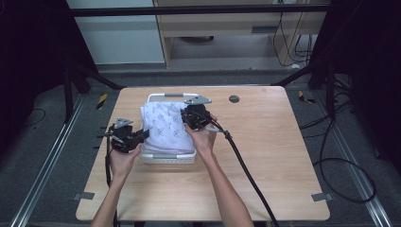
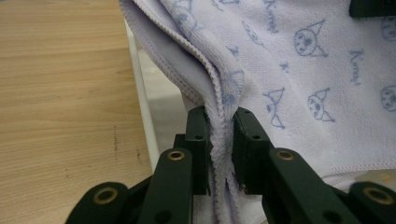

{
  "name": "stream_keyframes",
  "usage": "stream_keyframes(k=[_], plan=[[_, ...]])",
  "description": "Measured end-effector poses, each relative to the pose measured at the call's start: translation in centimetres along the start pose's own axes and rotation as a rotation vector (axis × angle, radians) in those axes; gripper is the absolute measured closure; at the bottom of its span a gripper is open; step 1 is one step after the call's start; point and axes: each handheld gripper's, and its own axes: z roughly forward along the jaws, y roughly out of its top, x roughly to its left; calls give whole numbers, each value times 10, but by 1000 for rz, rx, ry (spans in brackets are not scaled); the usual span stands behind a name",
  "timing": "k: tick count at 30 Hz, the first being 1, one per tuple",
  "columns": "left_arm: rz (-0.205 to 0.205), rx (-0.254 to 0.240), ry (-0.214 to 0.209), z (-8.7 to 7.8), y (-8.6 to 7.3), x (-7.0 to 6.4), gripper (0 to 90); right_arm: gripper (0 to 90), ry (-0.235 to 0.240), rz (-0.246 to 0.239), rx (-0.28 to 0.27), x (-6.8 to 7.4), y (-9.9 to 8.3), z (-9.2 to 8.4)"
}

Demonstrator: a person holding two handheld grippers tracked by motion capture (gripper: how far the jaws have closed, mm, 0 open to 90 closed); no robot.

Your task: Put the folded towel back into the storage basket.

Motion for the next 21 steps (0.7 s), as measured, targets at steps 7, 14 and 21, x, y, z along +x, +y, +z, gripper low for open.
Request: stream_keyframes(k=[7,14,21], plan=[[6,23,3,6,-3,0,769,725,-4,11,17,-1,-8,5],[10,40,11,10,-5,0,768,724,-5,15,32,-3,-14,10],[13,57,16,13,-7,0,767,719,-8,17,53,-2,-18,14]])
